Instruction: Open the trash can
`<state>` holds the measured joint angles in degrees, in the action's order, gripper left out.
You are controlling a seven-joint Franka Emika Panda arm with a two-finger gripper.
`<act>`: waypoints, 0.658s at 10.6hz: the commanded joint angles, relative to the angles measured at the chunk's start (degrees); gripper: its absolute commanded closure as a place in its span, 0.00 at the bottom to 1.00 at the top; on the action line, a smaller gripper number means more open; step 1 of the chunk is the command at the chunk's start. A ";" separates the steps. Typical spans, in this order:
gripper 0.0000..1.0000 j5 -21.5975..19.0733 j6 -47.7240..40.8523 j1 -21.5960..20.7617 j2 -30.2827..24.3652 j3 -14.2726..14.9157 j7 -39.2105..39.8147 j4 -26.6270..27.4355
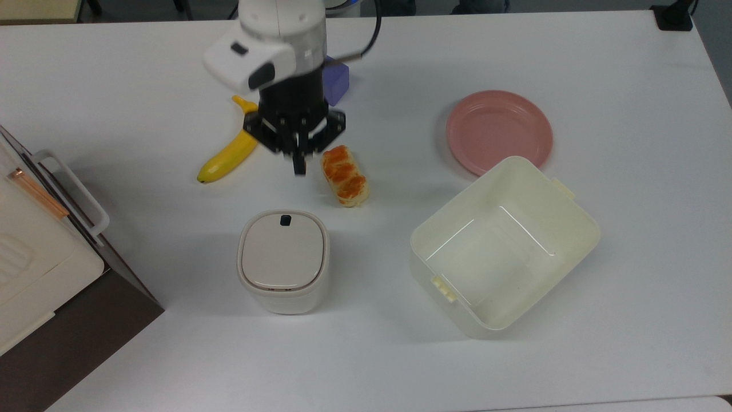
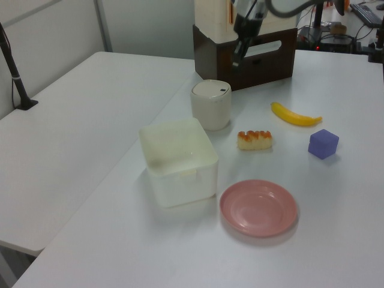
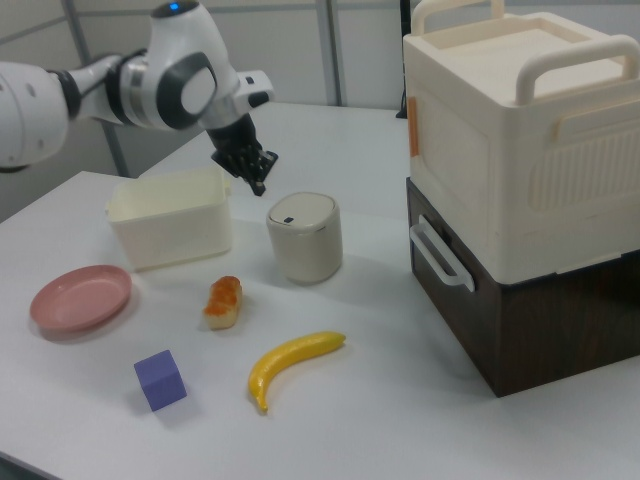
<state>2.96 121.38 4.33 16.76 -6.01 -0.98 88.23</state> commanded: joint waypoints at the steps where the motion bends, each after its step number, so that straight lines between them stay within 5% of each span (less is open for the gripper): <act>1: 1.00 1.17 8.15 0.41 3.27 0.39 0.89 0.36; 7: 1.00 4.60 10.36 0.15 12.59 1.80 0.37 -4.39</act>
<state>6.09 130.72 5.29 27.06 -4.89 -0.98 85.08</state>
